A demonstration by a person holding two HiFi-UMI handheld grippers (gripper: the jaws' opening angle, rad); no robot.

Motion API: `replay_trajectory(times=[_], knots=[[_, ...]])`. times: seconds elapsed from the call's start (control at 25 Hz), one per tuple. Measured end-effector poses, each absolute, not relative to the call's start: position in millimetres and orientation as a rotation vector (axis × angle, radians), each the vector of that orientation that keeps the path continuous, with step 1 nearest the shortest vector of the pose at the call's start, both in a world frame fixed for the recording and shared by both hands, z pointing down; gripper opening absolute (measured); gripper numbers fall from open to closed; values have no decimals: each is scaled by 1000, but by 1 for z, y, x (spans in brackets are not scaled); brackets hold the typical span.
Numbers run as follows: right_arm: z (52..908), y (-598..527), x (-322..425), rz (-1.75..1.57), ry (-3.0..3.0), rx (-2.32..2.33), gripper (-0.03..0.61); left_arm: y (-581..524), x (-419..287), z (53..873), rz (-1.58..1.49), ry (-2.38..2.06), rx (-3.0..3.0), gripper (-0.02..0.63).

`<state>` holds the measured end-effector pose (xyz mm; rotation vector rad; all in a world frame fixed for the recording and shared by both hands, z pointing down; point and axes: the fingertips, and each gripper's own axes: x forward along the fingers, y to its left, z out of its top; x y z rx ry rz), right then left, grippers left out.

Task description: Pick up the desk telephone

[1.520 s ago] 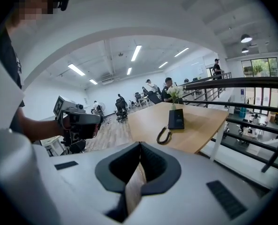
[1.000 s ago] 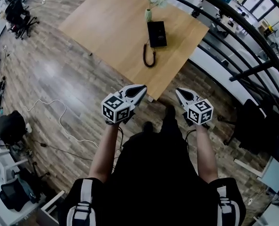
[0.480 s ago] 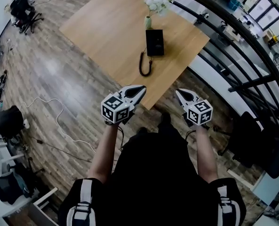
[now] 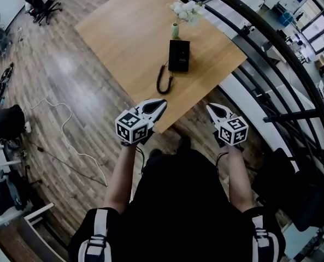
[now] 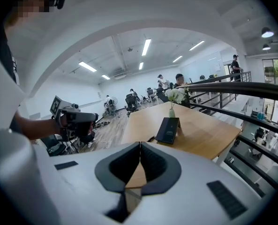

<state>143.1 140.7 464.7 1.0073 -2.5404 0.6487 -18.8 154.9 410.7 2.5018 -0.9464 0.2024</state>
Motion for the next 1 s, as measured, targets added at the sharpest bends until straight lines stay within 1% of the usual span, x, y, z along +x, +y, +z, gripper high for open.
replay_trajectory(times=[0.48, 0.76, 1.0], knots=[[473, 111, 162, 661, -2602, 858, 23, 155, 2, 417, 241, -1101, 2423, 21], [484, 101, 150, 684, -2591, 836, 23, 150, -11, 427, 240, -1122, 2394, 21], [492, 82, 128, 697, -2553, 876, 23, 123, -33, 435, 239, -1066, 2401, 21]])
